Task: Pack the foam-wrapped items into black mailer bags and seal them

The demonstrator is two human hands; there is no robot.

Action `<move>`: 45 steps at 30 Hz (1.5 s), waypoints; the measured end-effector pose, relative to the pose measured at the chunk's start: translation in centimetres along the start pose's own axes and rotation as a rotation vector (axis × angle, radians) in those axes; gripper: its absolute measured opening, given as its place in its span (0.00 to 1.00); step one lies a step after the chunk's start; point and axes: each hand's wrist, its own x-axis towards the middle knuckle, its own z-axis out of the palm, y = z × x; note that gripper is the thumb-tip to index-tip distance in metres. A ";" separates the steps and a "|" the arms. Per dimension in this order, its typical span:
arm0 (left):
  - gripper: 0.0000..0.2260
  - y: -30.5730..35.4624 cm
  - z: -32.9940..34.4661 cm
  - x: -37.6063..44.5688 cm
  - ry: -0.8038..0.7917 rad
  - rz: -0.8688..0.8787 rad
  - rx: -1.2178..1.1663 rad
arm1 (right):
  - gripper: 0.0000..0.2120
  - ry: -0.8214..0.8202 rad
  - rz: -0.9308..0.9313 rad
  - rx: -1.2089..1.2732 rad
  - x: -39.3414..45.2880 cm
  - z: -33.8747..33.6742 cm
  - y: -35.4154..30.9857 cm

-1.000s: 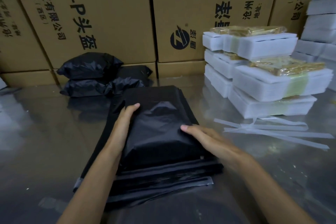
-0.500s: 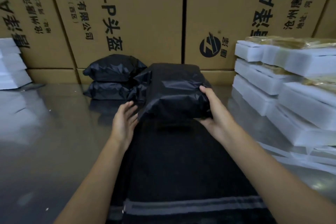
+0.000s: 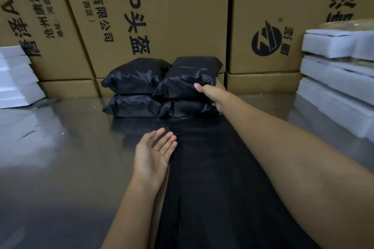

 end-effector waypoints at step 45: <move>0.32 -22.0 32.1 -21.5 -0.550 -0.462 0.732 | 0.10 0.924 -0.276 -0.337 -33.6 -36.1 5.8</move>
